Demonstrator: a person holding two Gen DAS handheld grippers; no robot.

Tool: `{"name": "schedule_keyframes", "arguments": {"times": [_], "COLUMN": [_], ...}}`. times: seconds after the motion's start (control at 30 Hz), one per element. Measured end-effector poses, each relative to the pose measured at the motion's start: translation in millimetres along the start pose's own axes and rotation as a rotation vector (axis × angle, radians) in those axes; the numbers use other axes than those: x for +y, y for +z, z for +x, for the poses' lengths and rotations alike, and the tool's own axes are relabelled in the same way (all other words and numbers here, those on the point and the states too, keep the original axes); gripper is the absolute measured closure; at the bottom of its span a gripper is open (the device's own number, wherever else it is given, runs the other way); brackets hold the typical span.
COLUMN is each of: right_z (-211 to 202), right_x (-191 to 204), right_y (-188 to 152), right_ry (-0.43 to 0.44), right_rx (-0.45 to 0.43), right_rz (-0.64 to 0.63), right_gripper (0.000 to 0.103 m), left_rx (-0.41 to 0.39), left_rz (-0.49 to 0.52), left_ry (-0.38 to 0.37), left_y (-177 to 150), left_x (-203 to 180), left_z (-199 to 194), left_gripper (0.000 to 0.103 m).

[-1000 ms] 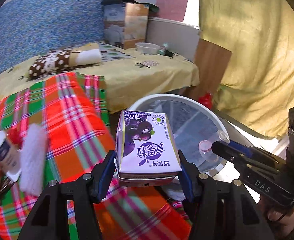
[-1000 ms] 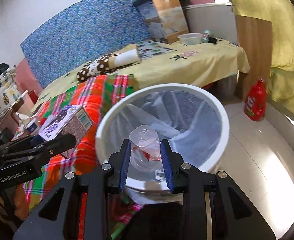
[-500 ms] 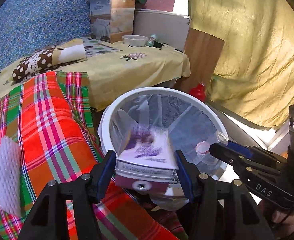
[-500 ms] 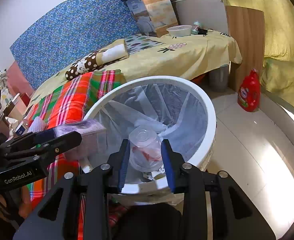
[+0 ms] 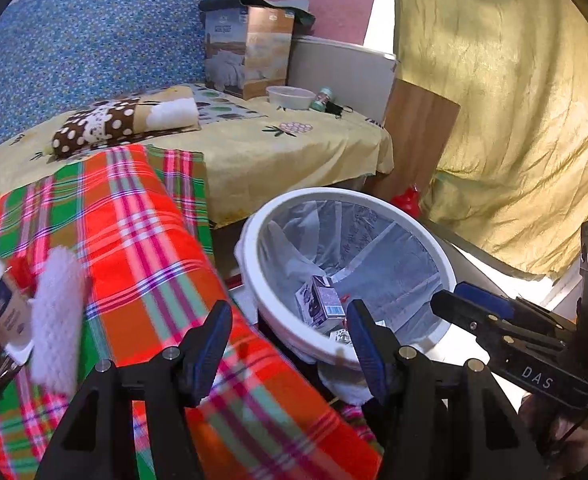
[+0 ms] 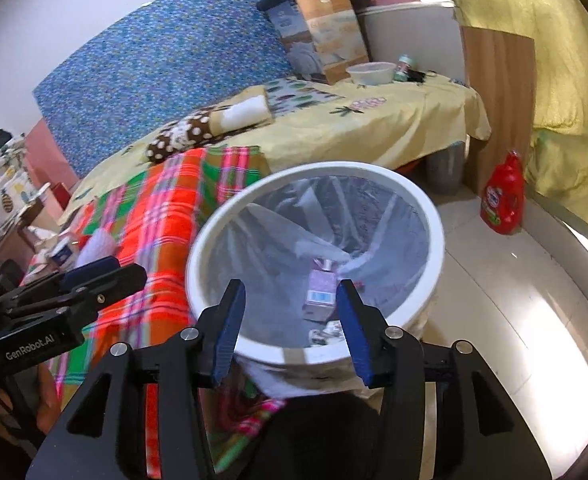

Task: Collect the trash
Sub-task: 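Move both open tools back over the remaining trash on the bed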

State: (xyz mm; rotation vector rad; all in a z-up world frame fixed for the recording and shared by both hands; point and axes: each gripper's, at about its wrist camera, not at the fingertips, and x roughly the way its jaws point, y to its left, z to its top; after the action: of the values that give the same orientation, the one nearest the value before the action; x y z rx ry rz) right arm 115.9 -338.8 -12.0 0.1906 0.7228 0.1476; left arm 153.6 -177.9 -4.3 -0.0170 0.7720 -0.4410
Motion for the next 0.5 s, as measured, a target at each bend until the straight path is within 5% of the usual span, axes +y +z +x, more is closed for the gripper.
{"name": "schedule_keyframes", "arguments": {"times": [0.5], "right_z": [-4.6], "right_x": [72.6], "right_y": [-12.7], "right_ry": [0.135], "right_rx": [0.010], "right_rz": [-0.132], "right_gripper": [0.054], "left_rx": [-0.065], "left_rz": [-0.112], "left_ry": [0.092], "left_y": [-42.5], "left_x": [52.4], "left_z": [-80.3], "left_gripper": [0.044]}}
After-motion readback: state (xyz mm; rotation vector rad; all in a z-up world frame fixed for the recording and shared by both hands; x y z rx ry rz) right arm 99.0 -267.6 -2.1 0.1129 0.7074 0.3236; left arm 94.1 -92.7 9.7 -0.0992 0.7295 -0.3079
